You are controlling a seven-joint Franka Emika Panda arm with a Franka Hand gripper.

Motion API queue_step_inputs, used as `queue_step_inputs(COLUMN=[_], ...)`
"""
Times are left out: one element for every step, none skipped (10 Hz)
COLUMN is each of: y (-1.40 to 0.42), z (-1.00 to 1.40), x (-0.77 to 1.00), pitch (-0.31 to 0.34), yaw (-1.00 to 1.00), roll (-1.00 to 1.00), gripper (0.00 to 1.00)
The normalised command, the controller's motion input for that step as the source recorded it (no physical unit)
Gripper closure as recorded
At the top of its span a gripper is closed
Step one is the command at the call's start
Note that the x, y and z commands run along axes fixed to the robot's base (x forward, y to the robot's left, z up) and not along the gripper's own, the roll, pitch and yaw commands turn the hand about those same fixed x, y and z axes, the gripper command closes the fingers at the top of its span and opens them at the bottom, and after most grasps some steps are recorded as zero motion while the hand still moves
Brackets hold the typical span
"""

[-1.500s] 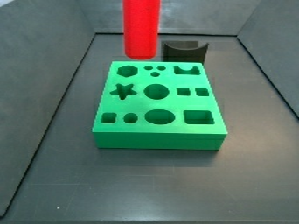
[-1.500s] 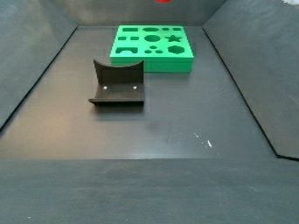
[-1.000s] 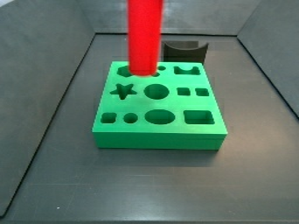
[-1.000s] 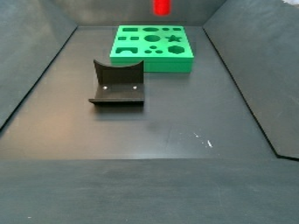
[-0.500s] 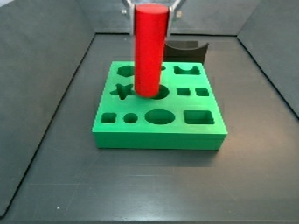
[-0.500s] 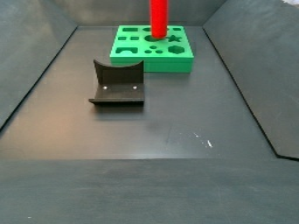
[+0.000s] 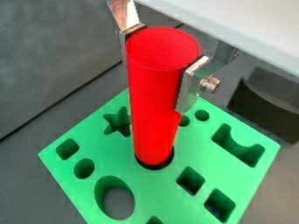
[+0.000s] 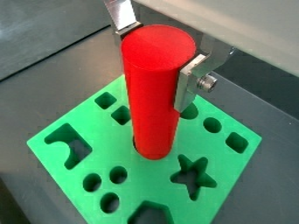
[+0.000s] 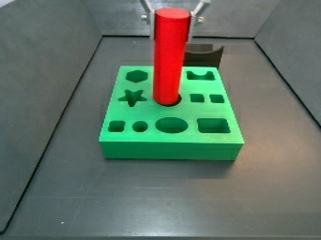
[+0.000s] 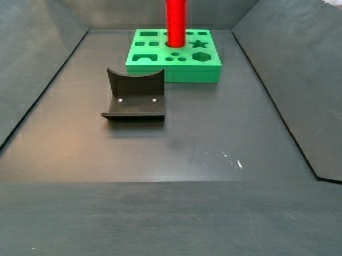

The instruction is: Insert the round object.

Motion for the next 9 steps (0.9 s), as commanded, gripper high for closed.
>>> queue_step_inputs(y=[-0.09, -0.18, -0.21, -0.36, -0.36, -0.25, 0.00, 0.00, 0.00], z=[-0.55, -0.54, -0.50, -0.40, -0.42, -0.39, -0.13, -0.01, 0.00], x=[0.17, 0.06, 0.00, -0.10, -0.09, -0.14, -0.09, -0.02, 0.00], pitch=[-0.024, -0.080, -0.084, -0.094, -0.110, -0.131, -0.124, -0.053, 0.000], yaw=[-0.10, -0.07, 0.00, 0.00, 0.00, 0.00, 0.00, 0.00, 0.00], roll=[0.09, 0.12, 0.20, 0.30, 0.27, 0.23, 0.00, 0.00, 0.00], gripper=[1.00, 1.00, 1.00, 1.00, 1.00, 1.00, 1.00, 1.00, 1.00])
